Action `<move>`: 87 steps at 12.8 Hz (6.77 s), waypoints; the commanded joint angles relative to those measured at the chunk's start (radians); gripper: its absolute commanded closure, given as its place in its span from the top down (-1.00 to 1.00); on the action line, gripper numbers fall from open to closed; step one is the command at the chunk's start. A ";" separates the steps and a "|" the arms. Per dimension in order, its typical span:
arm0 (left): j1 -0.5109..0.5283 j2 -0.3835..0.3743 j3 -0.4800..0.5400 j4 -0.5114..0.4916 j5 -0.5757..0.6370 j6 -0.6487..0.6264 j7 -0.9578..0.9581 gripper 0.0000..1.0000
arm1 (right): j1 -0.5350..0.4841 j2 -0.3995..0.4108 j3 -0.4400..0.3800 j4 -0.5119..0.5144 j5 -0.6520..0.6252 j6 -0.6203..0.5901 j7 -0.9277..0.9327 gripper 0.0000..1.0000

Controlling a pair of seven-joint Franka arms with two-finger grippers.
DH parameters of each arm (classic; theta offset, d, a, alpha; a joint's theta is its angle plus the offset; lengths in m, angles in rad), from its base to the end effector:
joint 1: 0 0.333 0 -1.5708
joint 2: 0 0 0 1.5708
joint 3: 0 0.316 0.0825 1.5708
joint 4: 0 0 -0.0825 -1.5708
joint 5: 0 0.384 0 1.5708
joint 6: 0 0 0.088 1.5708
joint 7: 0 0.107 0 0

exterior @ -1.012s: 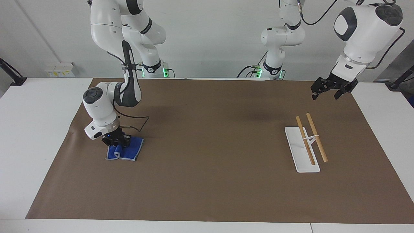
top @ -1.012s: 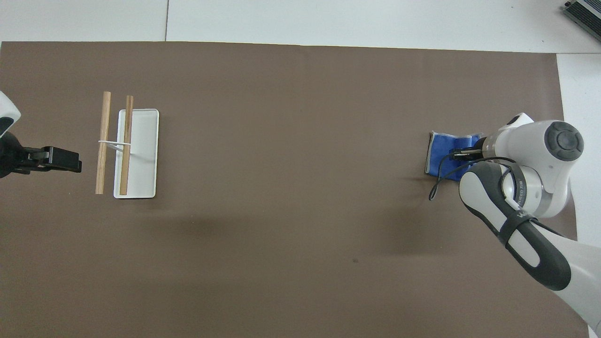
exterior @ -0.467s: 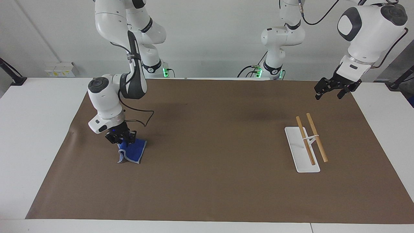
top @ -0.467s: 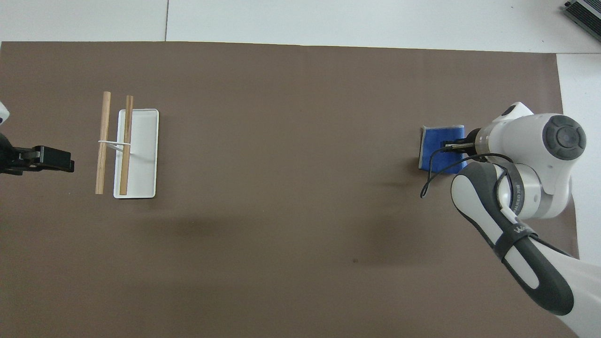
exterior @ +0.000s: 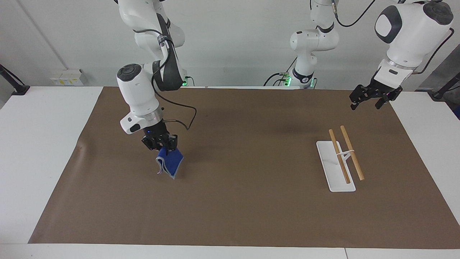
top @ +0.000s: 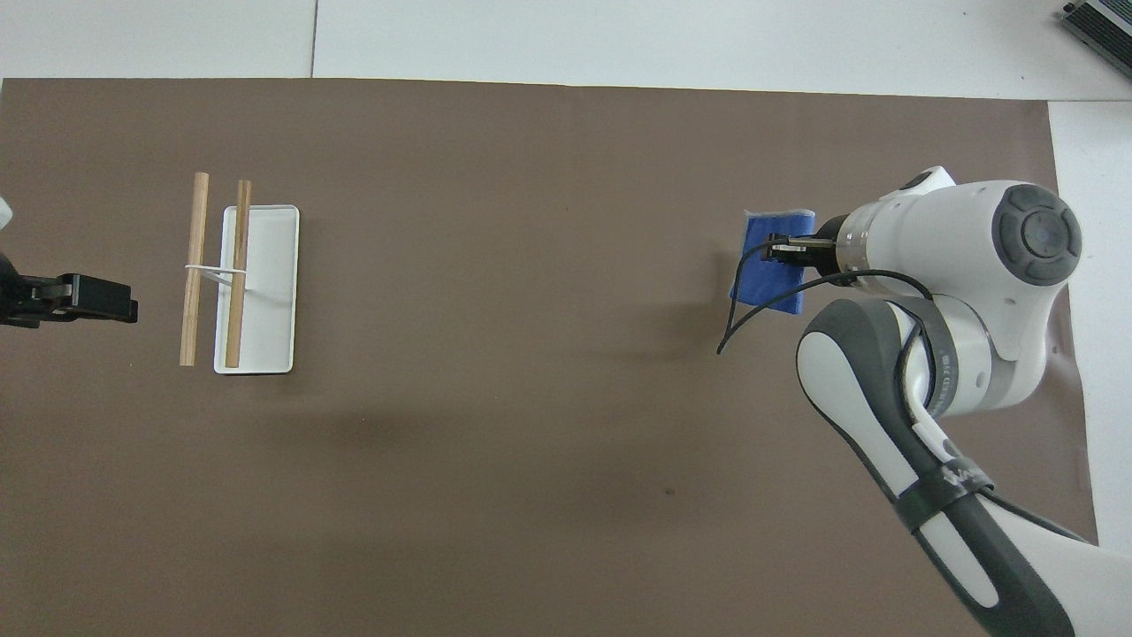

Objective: Right arm passes towel to left arm to hang
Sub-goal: 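Carry the towel toward center while the left gripper reaches toward it, then close the left gripper on the towel beside the right gripper, then open the right gripper and withdraw while the left gripper pulls towel, then drape the towel over the wooden sticks with the left gripper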

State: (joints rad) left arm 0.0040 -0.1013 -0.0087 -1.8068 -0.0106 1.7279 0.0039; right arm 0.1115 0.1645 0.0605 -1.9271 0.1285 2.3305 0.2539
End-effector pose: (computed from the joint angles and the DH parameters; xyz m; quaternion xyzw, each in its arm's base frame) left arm 0.5321 -0.0037 0.5809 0.9999 -0.0035 0.0112 0.0048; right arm 0.6089 0.1065 0.4289 -0.9881 0.0799 -0.1043 0.0802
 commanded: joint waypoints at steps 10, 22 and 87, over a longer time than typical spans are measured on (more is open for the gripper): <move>0.004 -0.023 -0.004 -0.012 0.009 -0.011 -0.001 1.00 | 0.149 -0.002 0.010 0.155 0.385 0.026 0.364 -1.00; -0.224 -0.067 -0.010 -0.252 -0.570 0.520 -0.883 1.00 | 0.249 0.001 0.064 0.158 0.614 0.176 0.642 -1.00; 0.079 0.103 0.000 -0.341 -0.663 1.012 -0.590 -1.00 | -0.170 -0.195 0.056 0.296 -0.129 -0.655 -0.054 1.00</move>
State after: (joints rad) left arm 0.0740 0.0018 0.0006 -2.1341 -0.6885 2.7025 -0.5926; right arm -0.0382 -0.0183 0.1165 -1.6377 0.0157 1.7016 0.2389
